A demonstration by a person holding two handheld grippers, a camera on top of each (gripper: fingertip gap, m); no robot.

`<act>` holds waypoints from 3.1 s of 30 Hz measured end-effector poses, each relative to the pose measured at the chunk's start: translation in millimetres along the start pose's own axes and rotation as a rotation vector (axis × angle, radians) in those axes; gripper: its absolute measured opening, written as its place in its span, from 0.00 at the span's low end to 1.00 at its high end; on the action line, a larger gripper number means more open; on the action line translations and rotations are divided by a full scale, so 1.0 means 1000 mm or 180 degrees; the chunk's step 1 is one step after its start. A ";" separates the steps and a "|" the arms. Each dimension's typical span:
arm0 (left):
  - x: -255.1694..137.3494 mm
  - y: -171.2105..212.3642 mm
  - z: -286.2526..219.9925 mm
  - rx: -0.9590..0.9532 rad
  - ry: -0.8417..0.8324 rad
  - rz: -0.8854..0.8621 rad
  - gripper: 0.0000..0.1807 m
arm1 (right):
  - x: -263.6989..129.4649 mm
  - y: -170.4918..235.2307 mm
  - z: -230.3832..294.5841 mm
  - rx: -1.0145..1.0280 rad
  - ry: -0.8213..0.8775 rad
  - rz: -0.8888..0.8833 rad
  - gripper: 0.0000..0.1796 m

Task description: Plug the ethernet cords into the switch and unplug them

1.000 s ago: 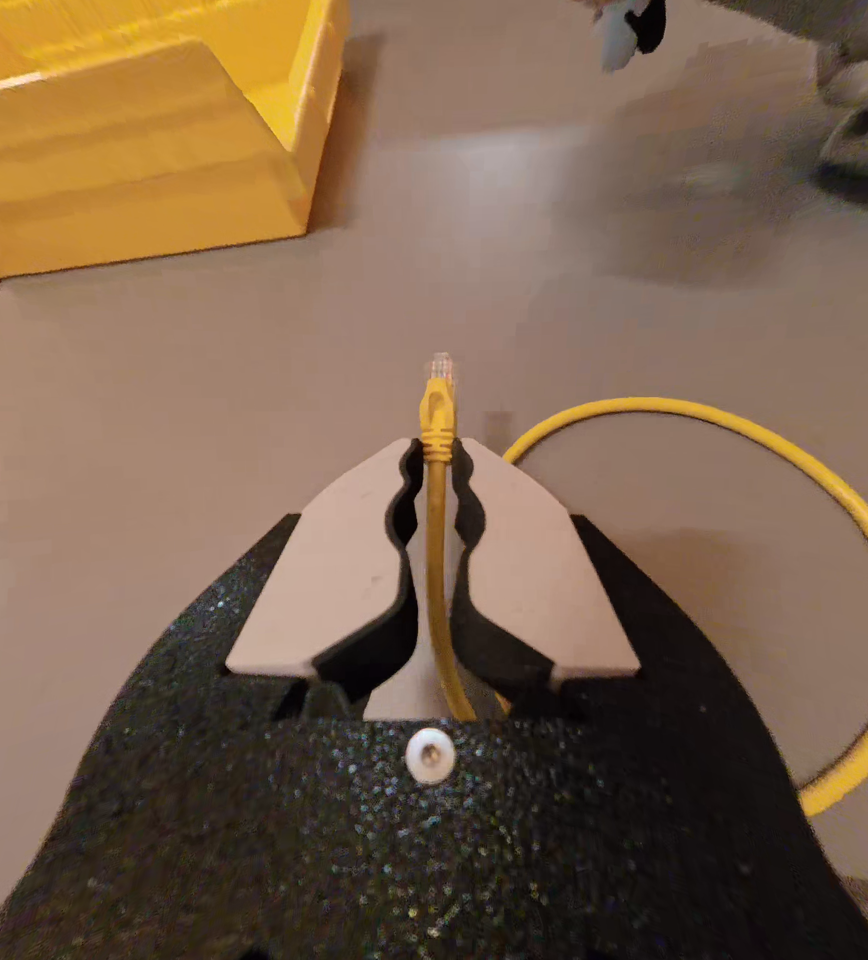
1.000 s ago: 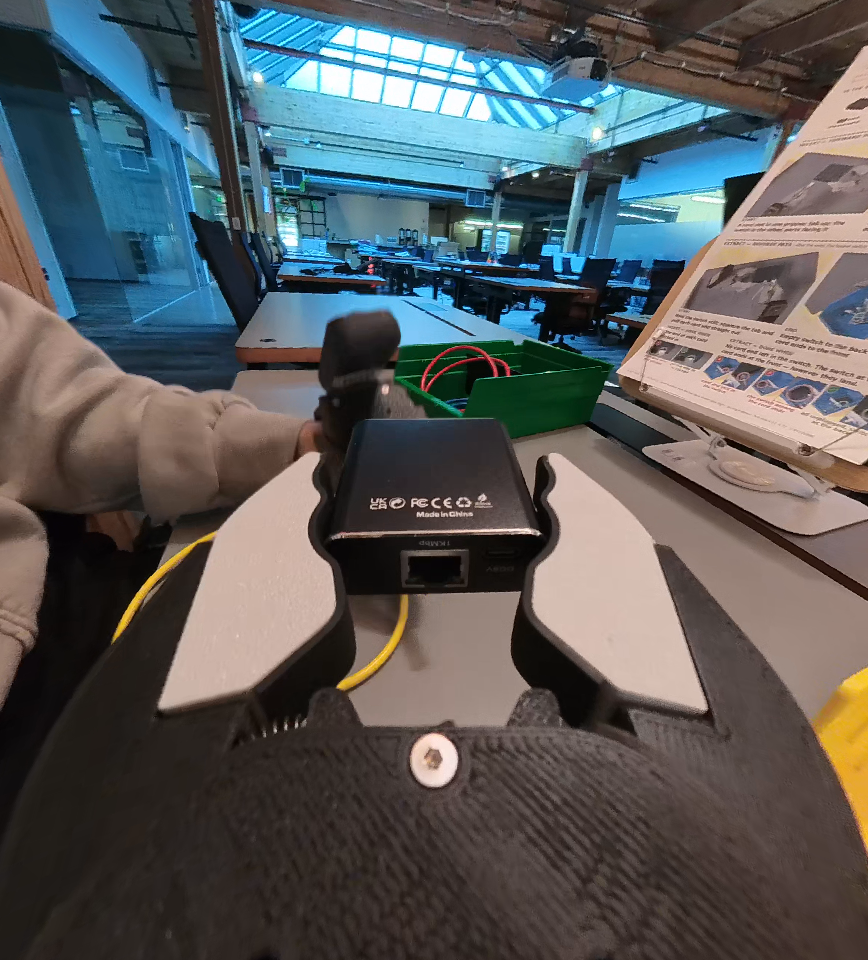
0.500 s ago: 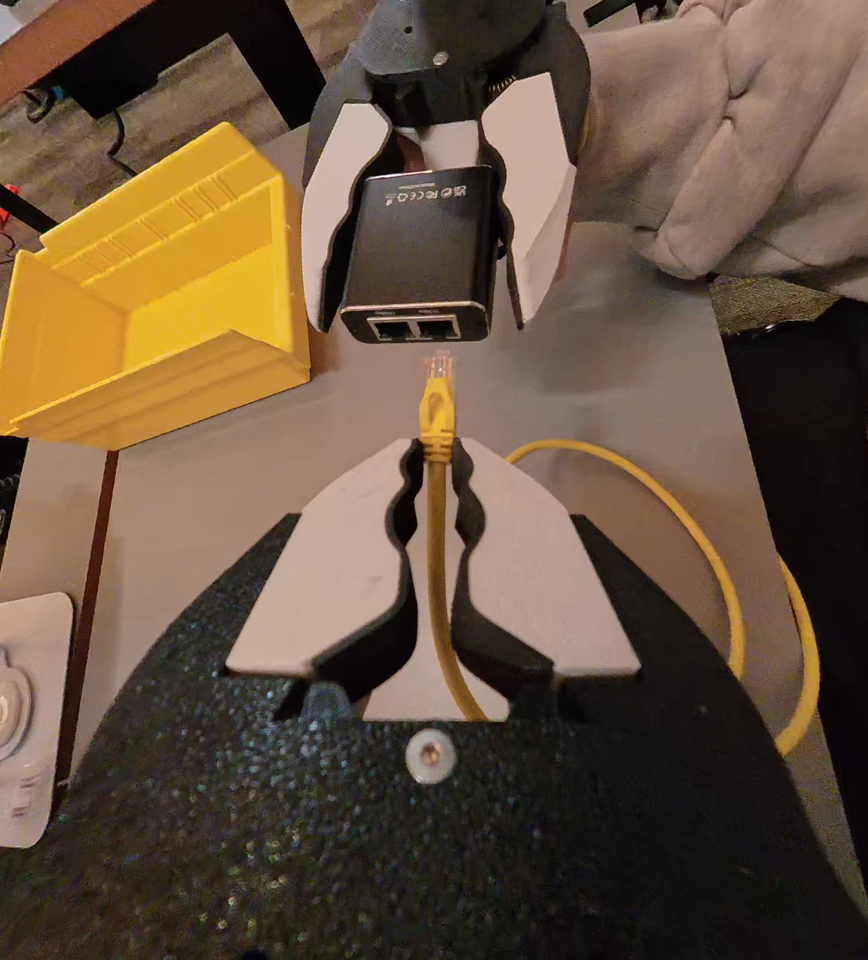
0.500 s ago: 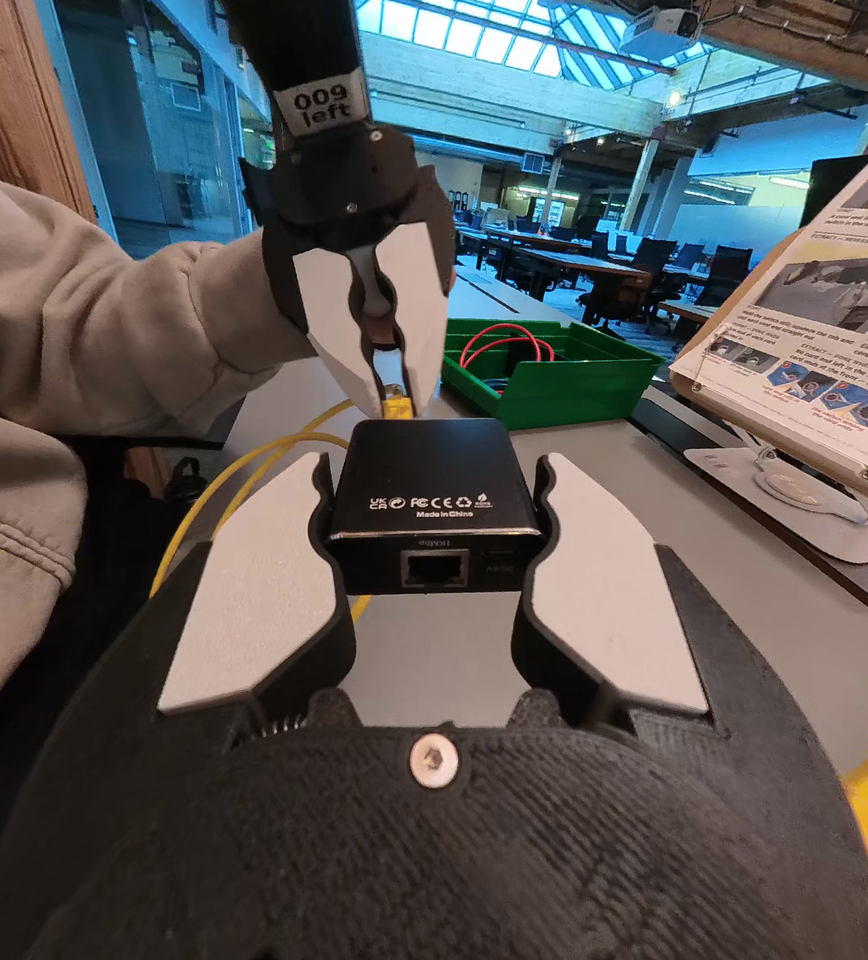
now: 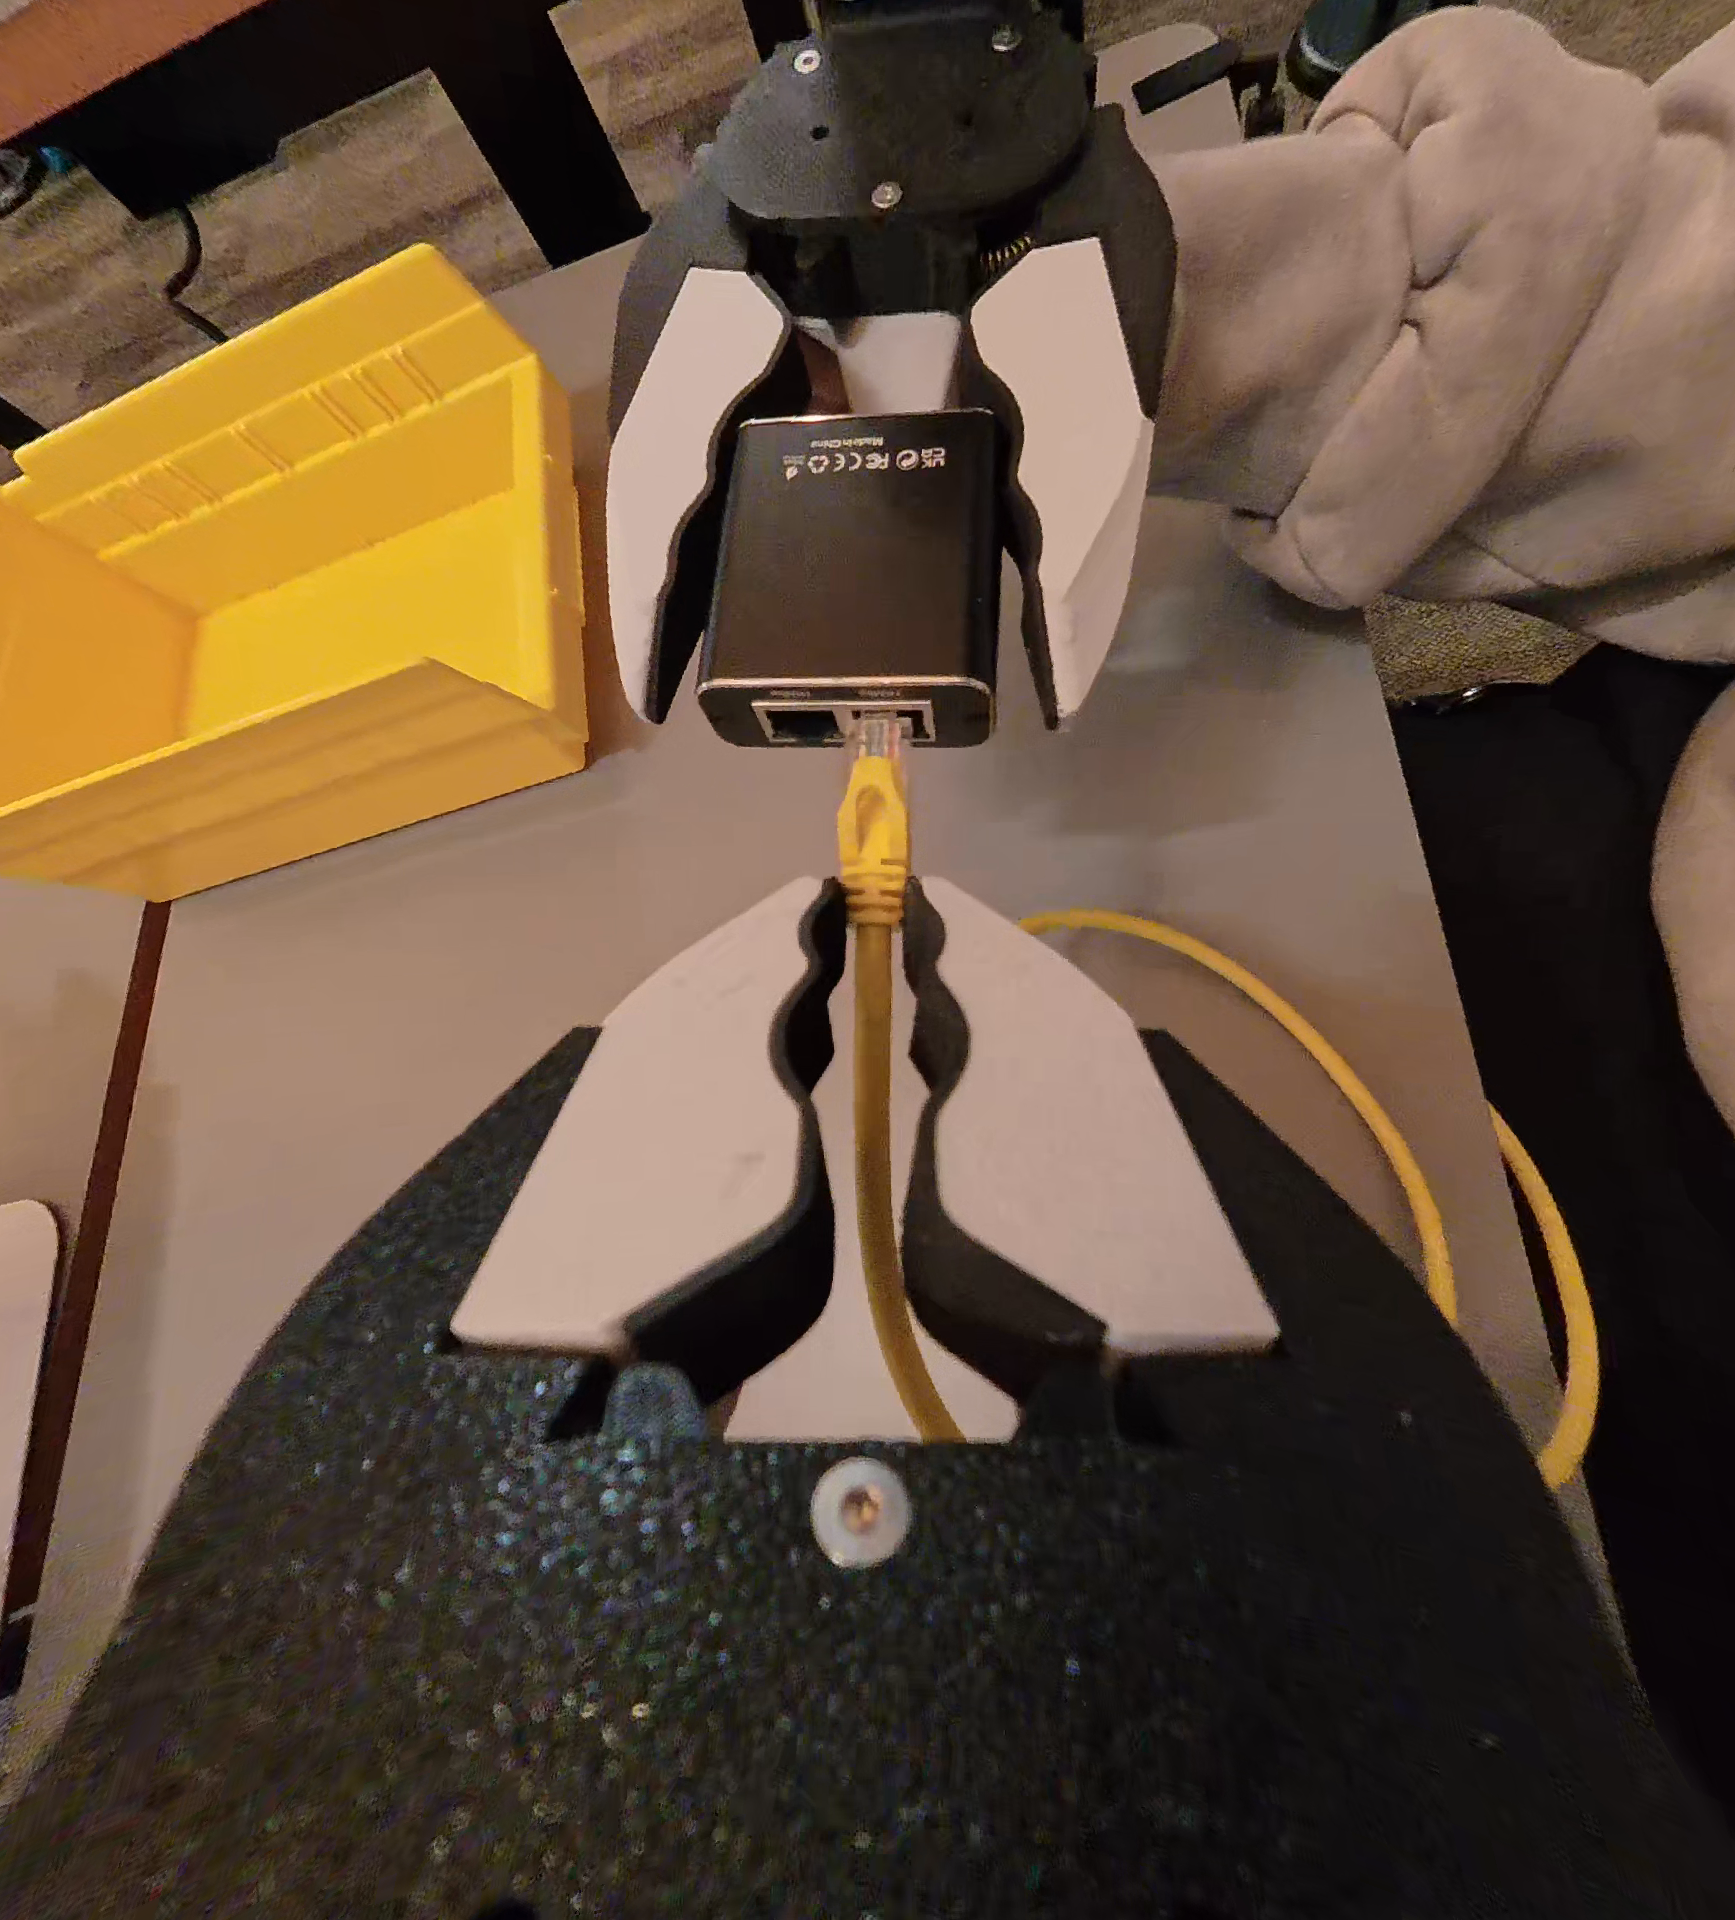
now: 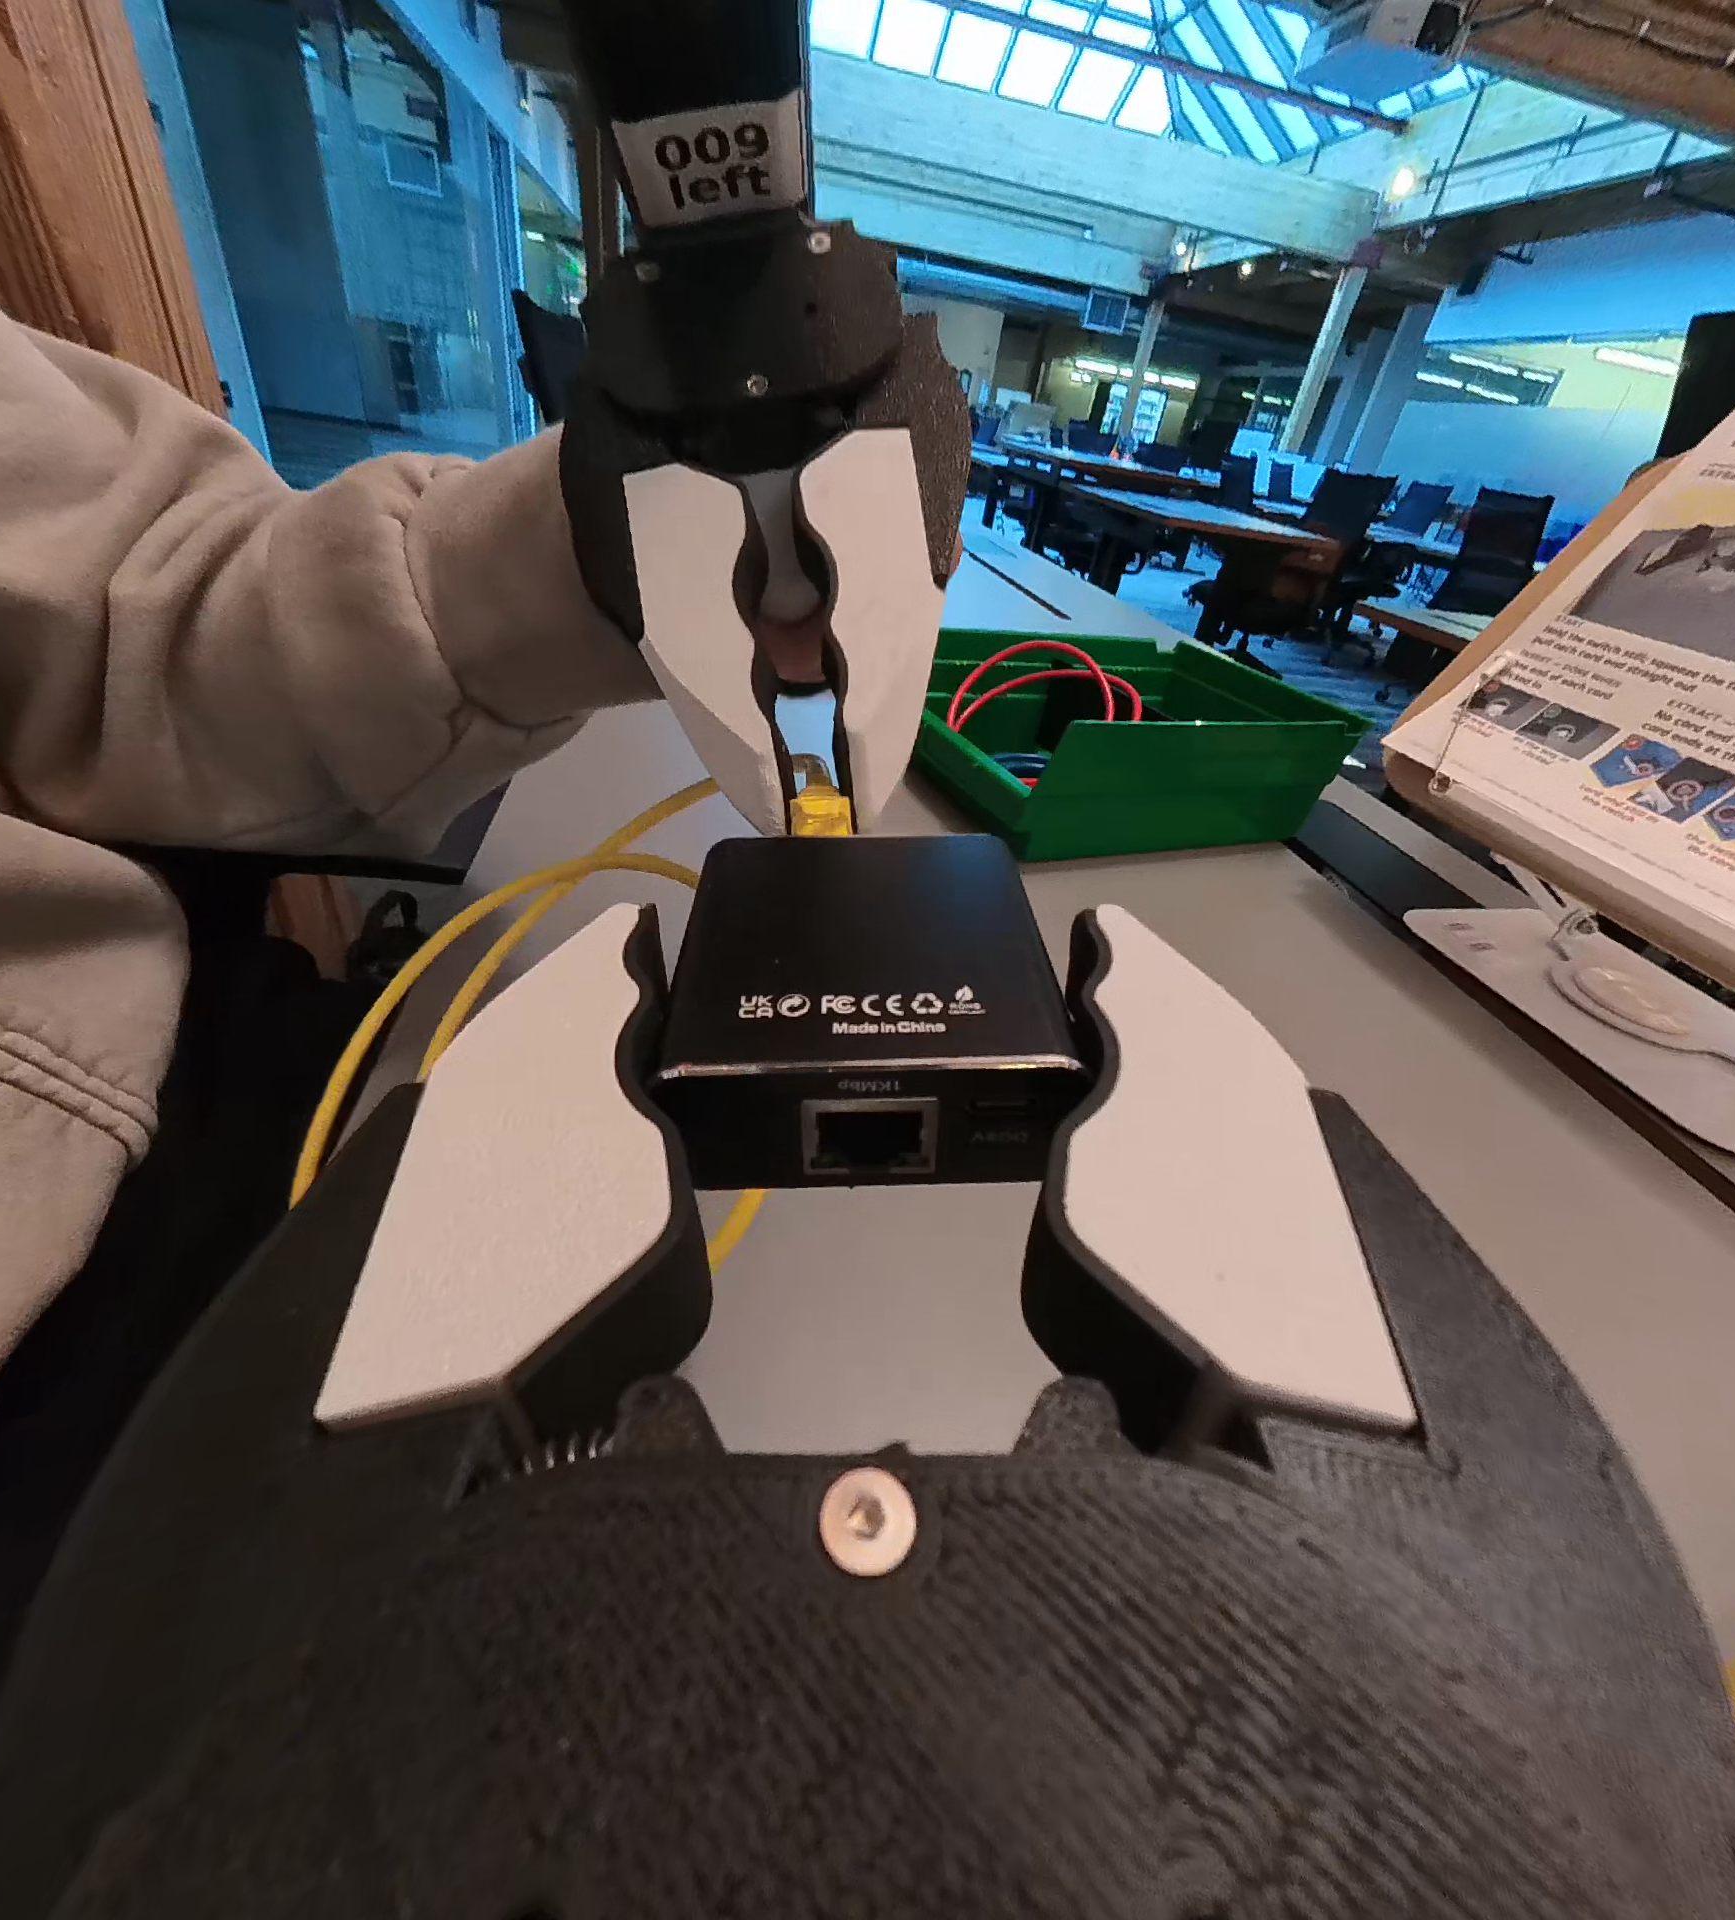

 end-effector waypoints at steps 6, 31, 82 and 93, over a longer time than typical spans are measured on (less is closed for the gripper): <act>0.002 0.002 -0.003 -0.0006 0.0059 0.0046 0.06 | 0.000 0.004 0.001 0.0003 -0.0067 0.0003 0.42; 0.005 -0.013 -0.012 -0.0243 0.0106 0.0534 0.06 | -0.005 -0.003 0.007 -0.0082 -0.0231 -0.0178 0.42; -0.038 0.033 0.066 -0.0126 -0.1471 0.0078 0.06 | -0.017 -0.019 -0.009 0.0119 0.0218 -0.0767 0.42; -0.029 0.051 0.056 0.0641 -0.1999 0.1128 0.05 | -0.014 -0.012 -0.016 0.0036 0.0517 -0.0406 0.42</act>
Point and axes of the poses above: each gripper's, where its closed fingertips meet, x out along the fingers, y out of its underside, z = x × y across the jaws, the point moved 7 cm from there along -x, back along the fingers, and after that the axes turned 10 degrees about -z, right-handed, at the moved point
